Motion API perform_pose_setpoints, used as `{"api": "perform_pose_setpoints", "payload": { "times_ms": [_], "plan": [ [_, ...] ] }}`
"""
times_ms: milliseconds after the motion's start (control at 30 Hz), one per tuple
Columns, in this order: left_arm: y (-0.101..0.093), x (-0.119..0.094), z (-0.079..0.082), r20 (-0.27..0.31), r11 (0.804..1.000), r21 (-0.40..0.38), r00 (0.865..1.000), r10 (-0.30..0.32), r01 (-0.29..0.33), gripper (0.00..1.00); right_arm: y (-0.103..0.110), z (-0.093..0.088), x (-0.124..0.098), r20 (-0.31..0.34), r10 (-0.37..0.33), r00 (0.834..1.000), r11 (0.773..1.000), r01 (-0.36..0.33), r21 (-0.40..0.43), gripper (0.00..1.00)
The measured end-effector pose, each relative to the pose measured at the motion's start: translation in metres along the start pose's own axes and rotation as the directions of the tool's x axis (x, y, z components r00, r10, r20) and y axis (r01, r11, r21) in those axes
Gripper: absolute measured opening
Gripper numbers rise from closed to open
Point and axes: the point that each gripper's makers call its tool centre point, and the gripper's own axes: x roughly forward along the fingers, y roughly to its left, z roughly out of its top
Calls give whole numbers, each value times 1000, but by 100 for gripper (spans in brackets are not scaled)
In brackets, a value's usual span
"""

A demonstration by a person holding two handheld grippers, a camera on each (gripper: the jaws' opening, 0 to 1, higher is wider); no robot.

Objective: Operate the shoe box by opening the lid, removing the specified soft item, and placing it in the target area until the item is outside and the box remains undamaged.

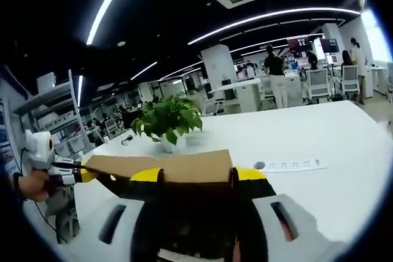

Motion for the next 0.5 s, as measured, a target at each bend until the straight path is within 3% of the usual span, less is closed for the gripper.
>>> {"api": "perform_pose_setpoints", "payload": {
  "times_ms": [500],
  "plan": [
    [7, 9, 8, 6, 1000, -19, 1000, 2, -2, 5, -6, -2, 2, -4, 9, 1000, 999, -9, -34, 40]
  ]
}}
